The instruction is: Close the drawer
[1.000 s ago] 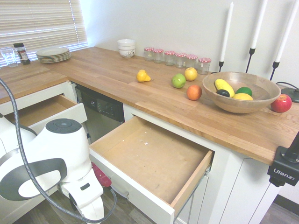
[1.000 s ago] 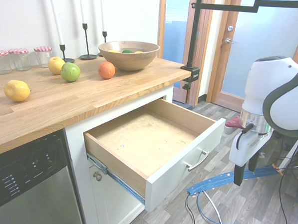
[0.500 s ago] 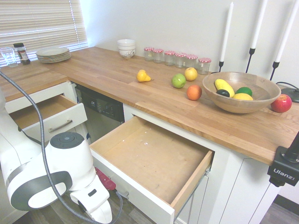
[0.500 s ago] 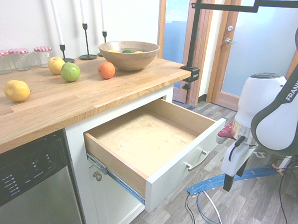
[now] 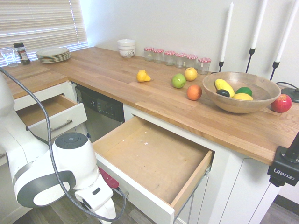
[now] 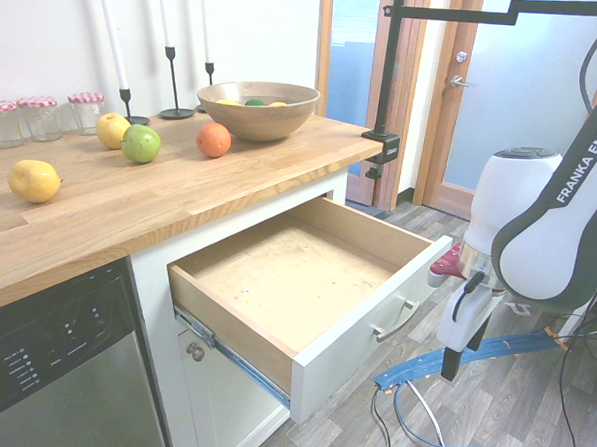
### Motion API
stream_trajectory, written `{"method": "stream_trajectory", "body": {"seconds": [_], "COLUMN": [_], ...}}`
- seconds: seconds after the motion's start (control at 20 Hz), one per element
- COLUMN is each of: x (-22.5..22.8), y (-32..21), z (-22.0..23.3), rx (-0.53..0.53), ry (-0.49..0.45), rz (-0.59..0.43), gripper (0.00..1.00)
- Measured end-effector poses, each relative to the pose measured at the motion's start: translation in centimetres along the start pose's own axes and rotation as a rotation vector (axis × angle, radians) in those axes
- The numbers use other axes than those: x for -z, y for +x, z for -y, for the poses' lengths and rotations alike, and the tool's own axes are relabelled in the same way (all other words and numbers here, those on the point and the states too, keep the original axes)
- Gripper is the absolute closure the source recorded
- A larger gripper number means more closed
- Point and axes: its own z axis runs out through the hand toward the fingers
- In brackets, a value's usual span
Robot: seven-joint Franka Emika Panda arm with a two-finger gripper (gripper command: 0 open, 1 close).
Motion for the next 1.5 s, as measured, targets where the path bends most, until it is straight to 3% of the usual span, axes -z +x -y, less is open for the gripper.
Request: {"method": "stream_trajectory", "body": {"seconds": [1.5], "x": [0.2], "y": [2.8], "z": [2.9], "rx": [-0.001], "ry": [-0.001], "rz": [0.018], "gripper": [1.0]}}
